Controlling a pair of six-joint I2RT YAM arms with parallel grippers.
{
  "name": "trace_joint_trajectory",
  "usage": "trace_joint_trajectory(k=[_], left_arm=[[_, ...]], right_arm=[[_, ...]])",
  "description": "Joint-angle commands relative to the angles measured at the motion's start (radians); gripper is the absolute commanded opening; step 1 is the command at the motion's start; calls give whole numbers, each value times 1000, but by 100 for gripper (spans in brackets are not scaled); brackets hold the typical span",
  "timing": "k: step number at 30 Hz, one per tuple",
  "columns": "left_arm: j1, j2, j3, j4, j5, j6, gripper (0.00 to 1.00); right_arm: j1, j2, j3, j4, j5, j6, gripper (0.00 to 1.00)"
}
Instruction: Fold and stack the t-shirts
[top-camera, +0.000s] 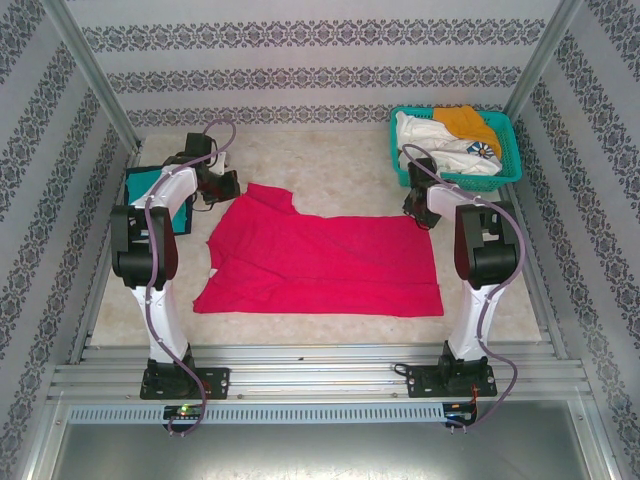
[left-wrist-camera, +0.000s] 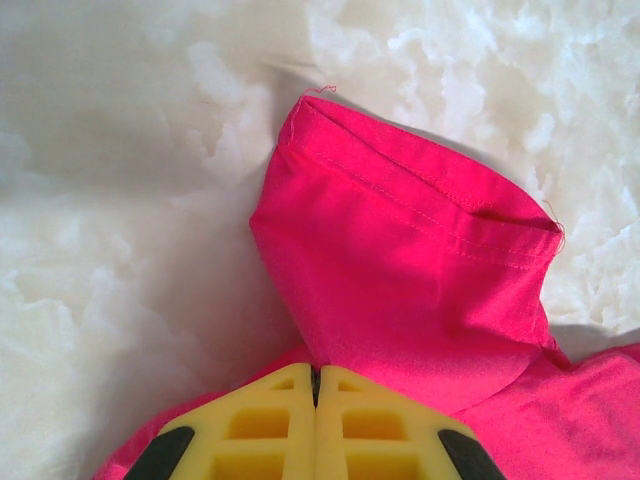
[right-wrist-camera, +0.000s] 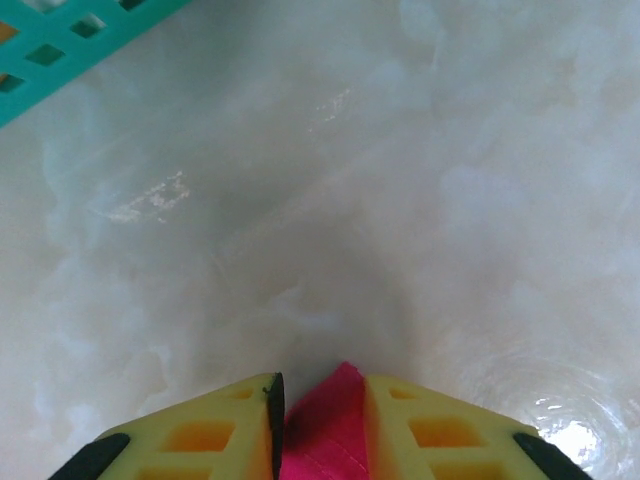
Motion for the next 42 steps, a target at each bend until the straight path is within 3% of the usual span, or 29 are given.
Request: trace_joint_trajectory(k=[1,4,8,29,42], left_arm=[[11,-30,-3,24,23,-8,0],[11,-31,-3,24,20,-8,0],[11,-31,-1,30,26,-11,0],[11,-153,-39,52,70,-34,0],[11,-327,-265,116,86,-75,0]], right_arm=[[-16,19,31,-46,-16,-13,25],[-20,24,42,-66,-31,-16,22],[-20,4,24,-54,-40,-12,0],[42,-376,-150,15,0,-62,0],[44,-592,-320,-9,-63,-86,0]])
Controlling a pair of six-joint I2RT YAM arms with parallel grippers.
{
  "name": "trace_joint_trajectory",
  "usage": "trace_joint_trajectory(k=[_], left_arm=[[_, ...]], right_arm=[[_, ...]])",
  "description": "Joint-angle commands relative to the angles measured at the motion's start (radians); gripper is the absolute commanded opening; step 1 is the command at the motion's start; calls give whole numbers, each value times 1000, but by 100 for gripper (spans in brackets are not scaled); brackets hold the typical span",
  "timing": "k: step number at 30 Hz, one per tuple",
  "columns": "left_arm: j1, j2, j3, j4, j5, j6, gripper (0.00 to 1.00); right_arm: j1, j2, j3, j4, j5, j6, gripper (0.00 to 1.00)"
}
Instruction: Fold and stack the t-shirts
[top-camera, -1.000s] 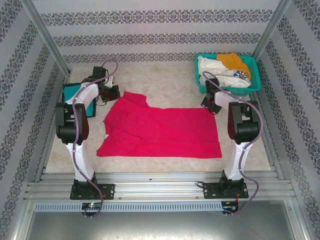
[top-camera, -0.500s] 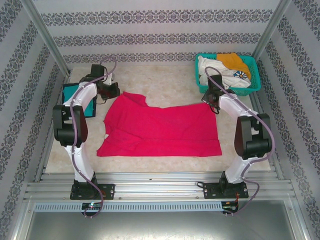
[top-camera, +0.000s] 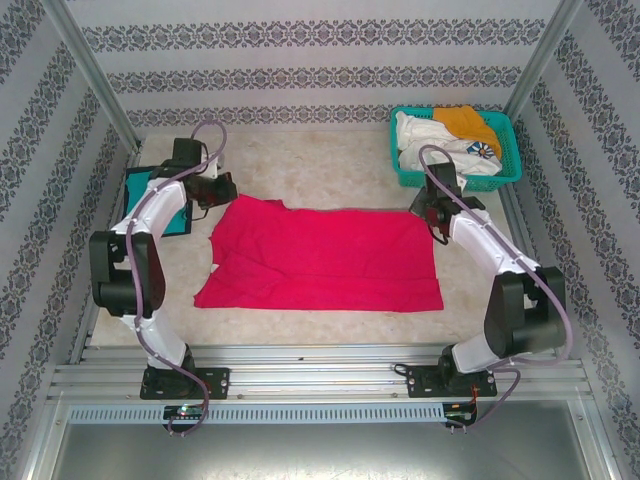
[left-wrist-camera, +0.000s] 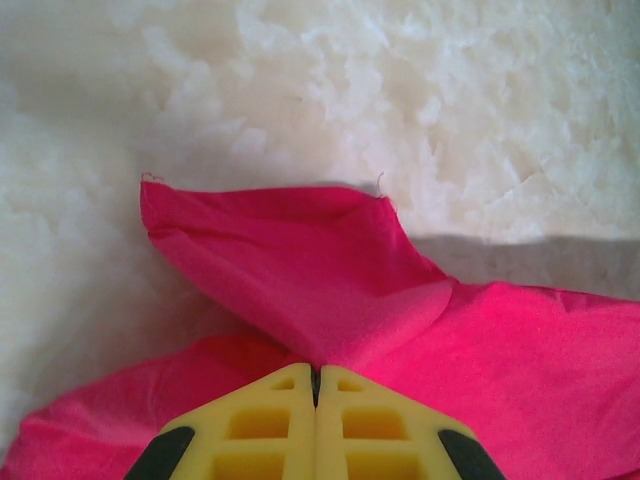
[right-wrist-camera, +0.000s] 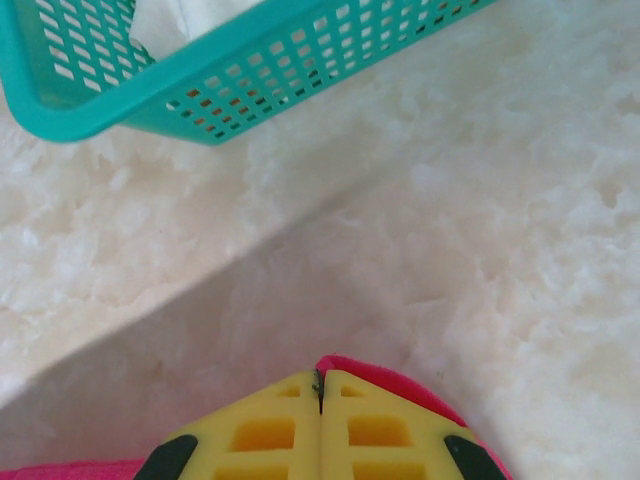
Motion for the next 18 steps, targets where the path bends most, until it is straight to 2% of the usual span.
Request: trace_joint_trajectory(k=[1,8,14,18], left_arm=[[11,-80,-63,60,21,-35,0],[11,-224,-217,68,-8,-44,0],[11,-370,-341,45,-73,-66,0],[12,-448,-398,22,-66,-84,0]], right_arm=[[3,-76,-57,-19,-23,-13,0],[-4,-184,-166,-37,-41,-18,0],[-35,-202,-212,-50,-40,-23,0],[-56,-203,-225,-46,-45,-30,0]])
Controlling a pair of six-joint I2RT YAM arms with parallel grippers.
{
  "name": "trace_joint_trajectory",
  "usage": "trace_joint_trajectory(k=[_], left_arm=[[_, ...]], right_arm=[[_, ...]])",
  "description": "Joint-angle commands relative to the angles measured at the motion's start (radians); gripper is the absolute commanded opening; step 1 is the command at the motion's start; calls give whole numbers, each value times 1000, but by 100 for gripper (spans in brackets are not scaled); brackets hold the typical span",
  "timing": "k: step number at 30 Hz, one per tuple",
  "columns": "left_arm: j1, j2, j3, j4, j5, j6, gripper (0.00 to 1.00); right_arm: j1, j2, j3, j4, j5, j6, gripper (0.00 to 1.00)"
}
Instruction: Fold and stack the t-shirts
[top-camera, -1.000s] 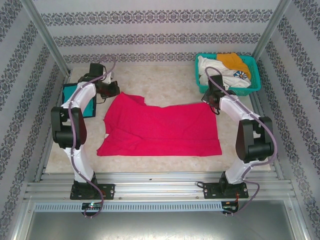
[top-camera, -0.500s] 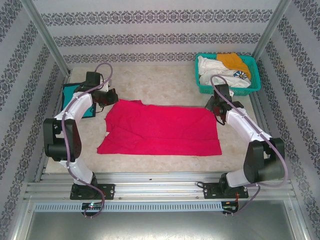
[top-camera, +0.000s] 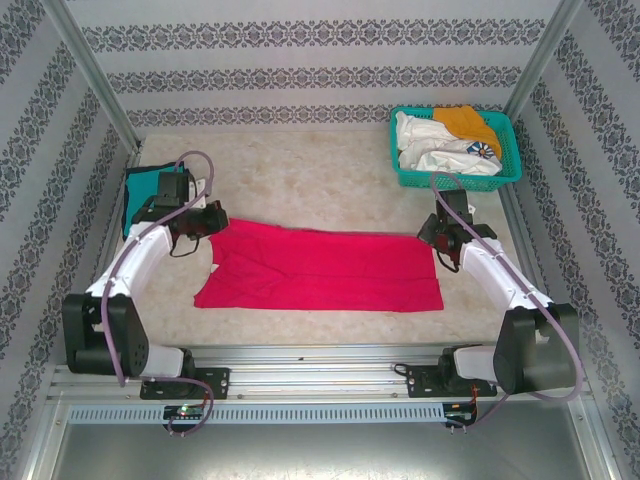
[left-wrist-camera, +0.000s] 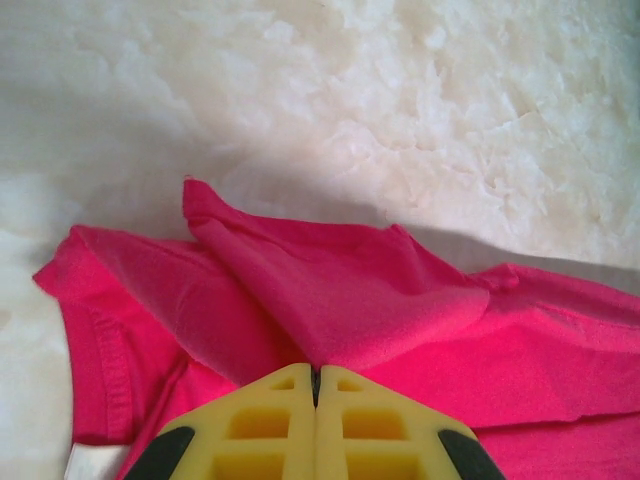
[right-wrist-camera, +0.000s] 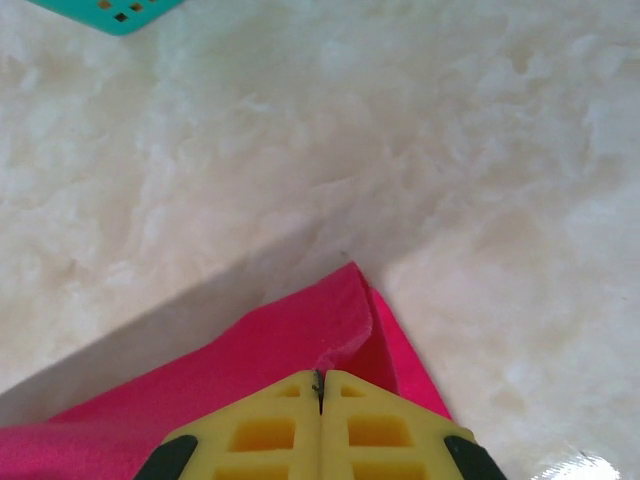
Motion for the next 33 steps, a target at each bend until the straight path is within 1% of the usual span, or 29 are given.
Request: trace_joint_trajectory(k=[1,11,16,20,28,33], left_arm=[[9,-76,-42,-24,-14,-33,0],[8,-213,-116,-84,48,-90,0],[8,-265,-127,-131,51,-97,0],[8,-264,-139,-170,17,-85,0],[9,-294,-165,-226,-7,-98,0],[8,-326,-202,-219,35,-134,0]], right_arm=[[-21,-15,-15,-9,-4,-24,0],[-38,59,-13,6,-24,-38,0],[-39,69,-17,12,-41,-41,0],[-39,49,-35,8,-59,-36,0],[-44,-19,-87,-18,-63,-36,0],[-58,-31,-108,-21,-65,-43,0]])
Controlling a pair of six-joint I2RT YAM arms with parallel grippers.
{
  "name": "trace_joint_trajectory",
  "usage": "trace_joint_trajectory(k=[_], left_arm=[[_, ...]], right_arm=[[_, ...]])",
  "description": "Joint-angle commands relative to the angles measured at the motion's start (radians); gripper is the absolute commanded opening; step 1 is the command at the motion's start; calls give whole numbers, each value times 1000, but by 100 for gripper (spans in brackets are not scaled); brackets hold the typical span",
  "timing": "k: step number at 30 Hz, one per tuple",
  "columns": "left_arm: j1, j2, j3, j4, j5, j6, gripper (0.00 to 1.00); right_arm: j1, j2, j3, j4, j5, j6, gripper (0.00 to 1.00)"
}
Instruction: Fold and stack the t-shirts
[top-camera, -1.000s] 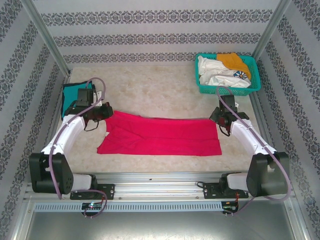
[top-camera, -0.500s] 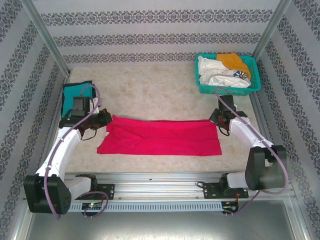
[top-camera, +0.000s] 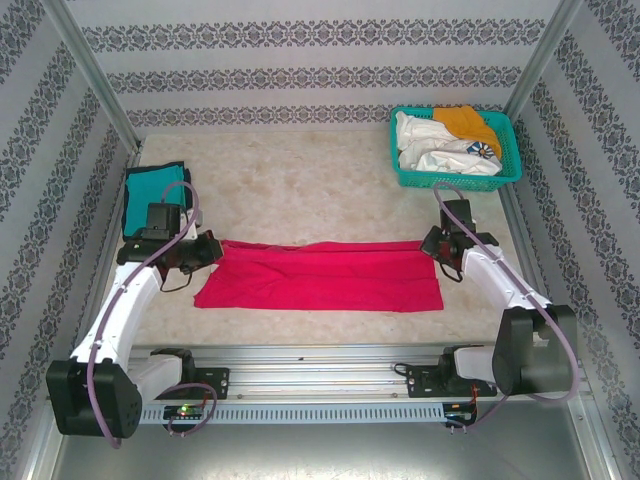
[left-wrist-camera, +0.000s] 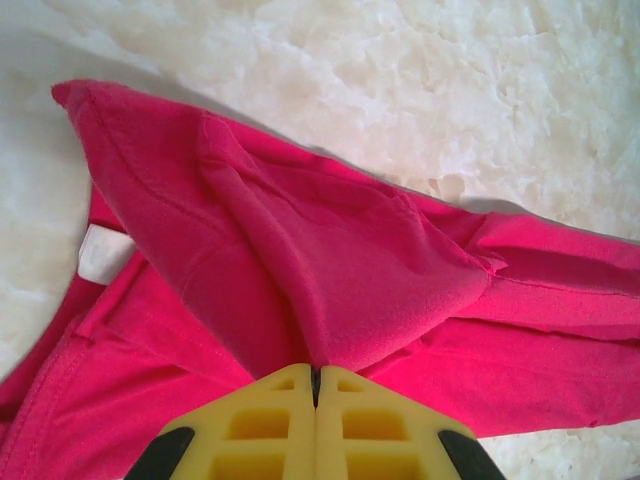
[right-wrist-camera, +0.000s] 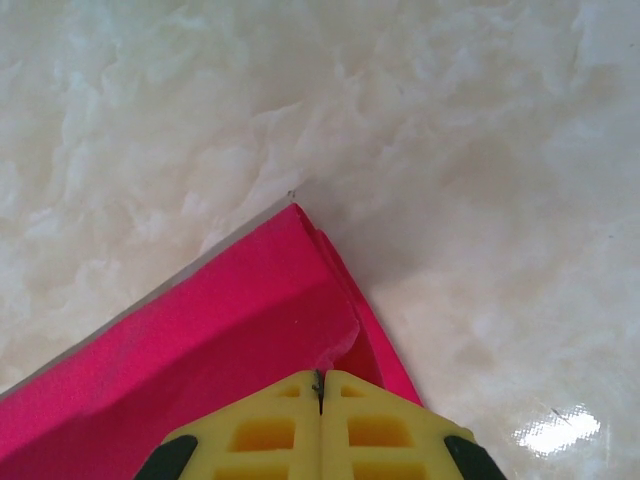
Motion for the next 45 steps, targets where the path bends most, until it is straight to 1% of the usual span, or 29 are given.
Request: trace_joint_trajectory(k=[1,4,8,16,20,28,39,45], left_arm=[[9,-32,-25,-36,30,-45,0],[8,-46,-28,-49,35,-47,0],[8,-50,-45,-65,5,-41,0],[8,-39,-76,-55,-33,-49,0],[8,-30,-77,-64,-77,-57,0],[8,0,-99,-47,-130,-76,0],[9,21,-103,-35,-144,-75,0],[8,21,-114,-30,-155,-82,0]], right_arm=[[-16,-16,-29,-13,-1,-22,0],[-23,-4,-29,-10,-11,-19,0],[-23,-5,-34,-12,-33,-9,0],[-24,-80,-95,-32,-44,22,0],[-24,-122,-125,-46,-45,41,0],[-24,-199,-171,-86,-60,75,0],[-23,-292,-230,-140,-77,107,0],[-23,-312,-237,-170,-87,113,0]])
